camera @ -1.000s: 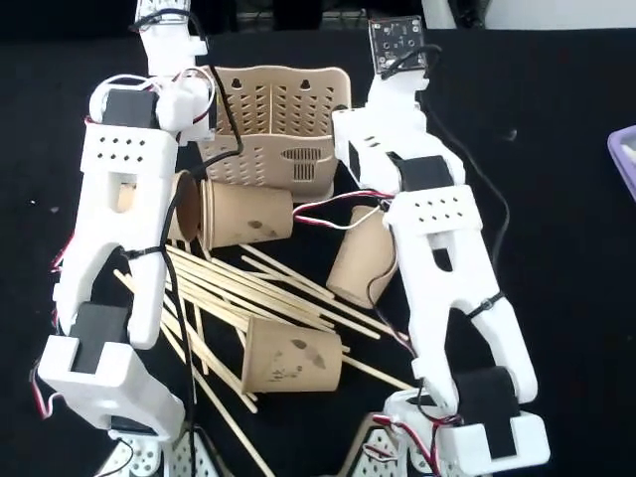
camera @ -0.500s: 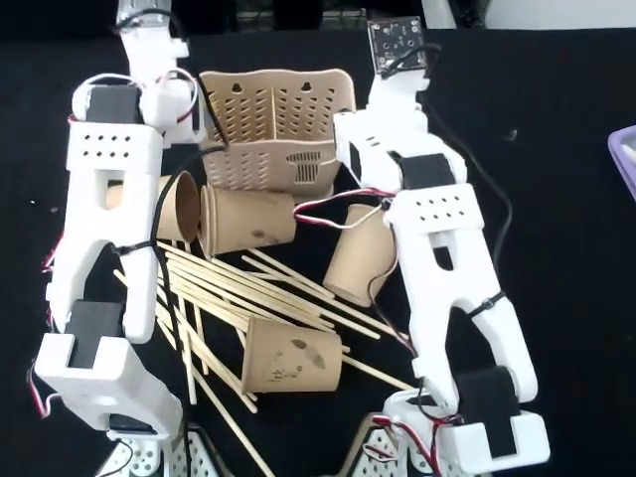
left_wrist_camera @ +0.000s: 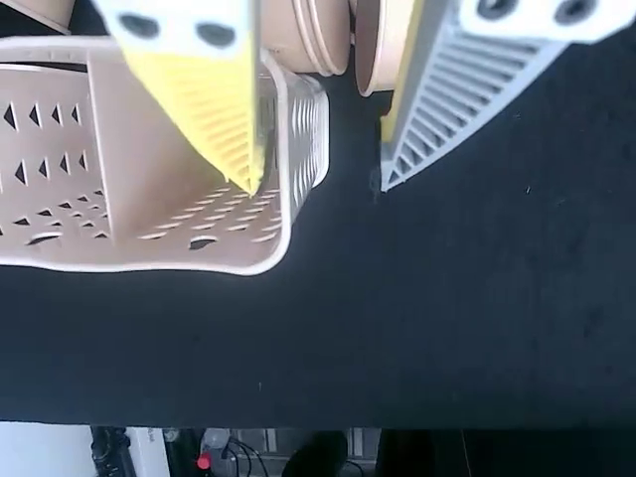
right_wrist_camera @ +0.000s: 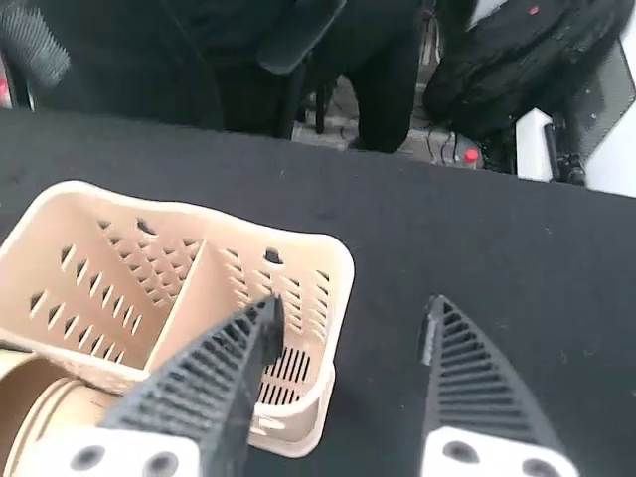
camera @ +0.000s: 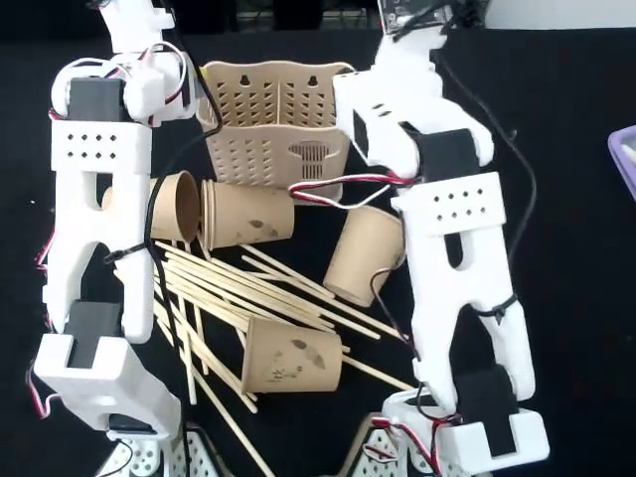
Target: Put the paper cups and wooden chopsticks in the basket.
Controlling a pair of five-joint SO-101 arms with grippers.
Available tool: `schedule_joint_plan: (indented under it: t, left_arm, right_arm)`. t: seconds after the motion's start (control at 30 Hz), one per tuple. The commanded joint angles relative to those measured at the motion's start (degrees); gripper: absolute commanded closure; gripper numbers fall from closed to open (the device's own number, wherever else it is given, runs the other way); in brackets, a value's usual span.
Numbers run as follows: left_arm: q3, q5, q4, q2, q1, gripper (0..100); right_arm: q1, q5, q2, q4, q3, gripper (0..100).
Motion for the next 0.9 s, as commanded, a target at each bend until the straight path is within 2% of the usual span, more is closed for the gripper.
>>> schedule_joint_plan:
  t: [0.0,0.07,0.13,0.3,0.37,0.47,0.6,0.73,0.87]
  left_arm:
    - [-4.3,-0.2,0.8,-1.8,-2.1,81]
    - [-6.8,-0.3,4.4,-4.4,-4.4,81]
    - [-8.0,-0.5,9.5,-6.3,-6.0,81]
    - [-8.0,-0.7,23.6,-11.1,-6.7,81]
    - [-7.0,-0.7,27.0,-11.9,-8.0,81]
    - [0.8,-0.7,26.6,-12.6,-9.5,81]
    - [13.3,-0.7,26.0,-15.3,-10.9,82]
    - [27.4,-0.7,20.7,-24.1,-10.9,82]
    - [47.3,-0.7,9.8,-36.0,-10.8,82]
  right_arm:
    - [1.7,0.5,-4.4,3.0,-4.1,76.5]
    - [3.8,1.2,-6.8,7.5,-5.1,76.5]
    - [4.4,5.2,-8.7,11.4,-5.1,76.5]
    - [4.4,12.2,-11.6,23.4,-2.3,76.8]
    - [4.4,14.8,-12.5,26.5,0.7,76.8]
    - [4.4,18.3,-14.4,29.0,7.9,76.6]
    - [4.7,26.8,-18.4,25.3,22.4,76.4]
    - [4.9,33.9,-22.9,12.9,38.7,76.4]
    - [6.5,35.3,-21.1,3.2,45.0,76.4]
